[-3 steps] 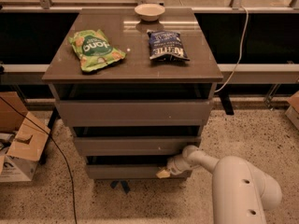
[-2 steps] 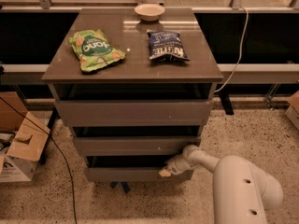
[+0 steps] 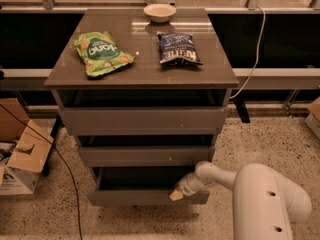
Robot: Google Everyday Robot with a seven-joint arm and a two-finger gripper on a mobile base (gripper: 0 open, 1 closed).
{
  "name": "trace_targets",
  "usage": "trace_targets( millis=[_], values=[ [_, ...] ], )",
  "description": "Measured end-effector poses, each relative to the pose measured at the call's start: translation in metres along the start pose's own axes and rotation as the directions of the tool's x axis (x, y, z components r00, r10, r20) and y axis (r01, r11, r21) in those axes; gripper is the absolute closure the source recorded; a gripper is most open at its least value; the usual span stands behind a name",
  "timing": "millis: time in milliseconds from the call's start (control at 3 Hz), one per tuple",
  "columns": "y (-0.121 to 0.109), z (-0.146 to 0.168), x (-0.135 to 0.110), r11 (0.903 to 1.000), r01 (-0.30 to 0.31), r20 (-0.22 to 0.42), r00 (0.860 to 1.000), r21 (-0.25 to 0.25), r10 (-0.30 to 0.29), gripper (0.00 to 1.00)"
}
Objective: Open bottom drawer
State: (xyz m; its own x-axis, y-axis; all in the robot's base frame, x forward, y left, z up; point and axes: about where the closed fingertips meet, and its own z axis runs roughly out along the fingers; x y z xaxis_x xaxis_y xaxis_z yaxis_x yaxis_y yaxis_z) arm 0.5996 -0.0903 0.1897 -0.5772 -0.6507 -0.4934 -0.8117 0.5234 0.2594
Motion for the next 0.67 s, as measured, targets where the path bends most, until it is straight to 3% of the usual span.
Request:
trace_targets(
  millis=[333,667],
  values=[
    [0.003,0.002,0.0016,0.9999,0.009,-0.015,1.0,-0.008,-0.01,0.16],
    [0.0122,0.0079,0.0068,0.9987,0.038,-0.061,0.997,-0.033,-0.04,0.0]
  ],
)
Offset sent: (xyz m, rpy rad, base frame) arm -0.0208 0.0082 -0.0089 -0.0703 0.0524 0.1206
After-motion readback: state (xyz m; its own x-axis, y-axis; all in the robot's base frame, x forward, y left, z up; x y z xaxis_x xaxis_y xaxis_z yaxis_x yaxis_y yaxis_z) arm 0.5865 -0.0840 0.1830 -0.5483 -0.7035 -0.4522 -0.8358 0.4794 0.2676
